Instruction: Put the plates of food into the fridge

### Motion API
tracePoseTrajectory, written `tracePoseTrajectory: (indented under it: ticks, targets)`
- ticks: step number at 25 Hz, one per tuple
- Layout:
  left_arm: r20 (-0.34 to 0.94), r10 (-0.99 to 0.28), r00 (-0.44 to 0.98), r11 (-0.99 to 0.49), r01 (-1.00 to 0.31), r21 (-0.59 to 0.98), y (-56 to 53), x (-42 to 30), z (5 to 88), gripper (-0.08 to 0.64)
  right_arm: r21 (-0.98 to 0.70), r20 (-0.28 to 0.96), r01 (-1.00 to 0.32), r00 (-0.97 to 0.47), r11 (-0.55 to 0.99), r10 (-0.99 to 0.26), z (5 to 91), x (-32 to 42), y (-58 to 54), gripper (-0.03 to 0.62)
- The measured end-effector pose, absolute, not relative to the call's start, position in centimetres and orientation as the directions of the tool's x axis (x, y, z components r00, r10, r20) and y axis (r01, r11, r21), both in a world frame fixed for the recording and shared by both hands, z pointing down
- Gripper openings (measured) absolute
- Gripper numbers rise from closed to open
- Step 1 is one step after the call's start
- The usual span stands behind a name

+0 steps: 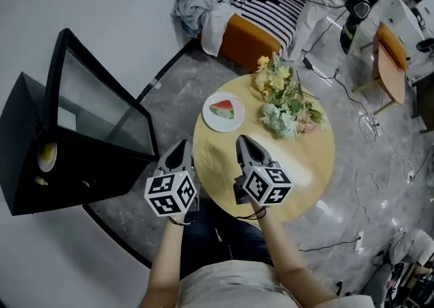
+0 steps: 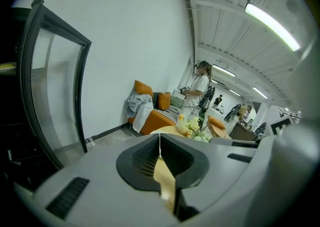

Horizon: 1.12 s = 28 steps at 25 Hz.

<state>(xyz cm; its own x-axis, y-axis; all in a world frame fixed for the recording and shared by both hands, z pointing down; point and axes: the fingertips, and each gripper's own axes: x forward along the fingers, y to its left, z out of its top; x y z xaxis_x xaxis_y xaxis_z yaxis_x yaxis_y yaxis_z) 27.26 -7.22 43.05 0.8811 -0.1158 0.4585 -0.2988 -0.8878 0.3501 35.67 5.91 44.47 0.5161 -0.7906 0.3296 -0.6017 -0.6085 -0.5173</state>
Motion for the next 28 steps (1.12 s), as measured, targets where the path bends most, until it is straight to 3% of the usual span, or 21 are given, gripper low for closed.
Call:
tracePoseTrajectory:
  ticks: [13,19,28]
  targets:
    - [0.622,0.026,0.782,-0.9,-0.252,0.355,-8.1,32.5,49.0,0.011,-0.55,0.46,-0.494,0.493,-0.673,-0.738,49.9,39.7,6.3,0.014]
    - [0.674,0.111,0.73,-0.885,-0.236,0.402,-9.6,35.8,51.7,0.078,-0.549,0.53,-0.399,0.513,-0.734,-0.675,52.7,41.8,6.5,0.014]
    - [0.706,0.226,0.671,-0.853,-0.214,0.476,-10.8,39.4,55.1,0.08,-0.586,0.6,-0.327,0.439,-0.741,-0.669,56.6,43.1,5.6,0.071]
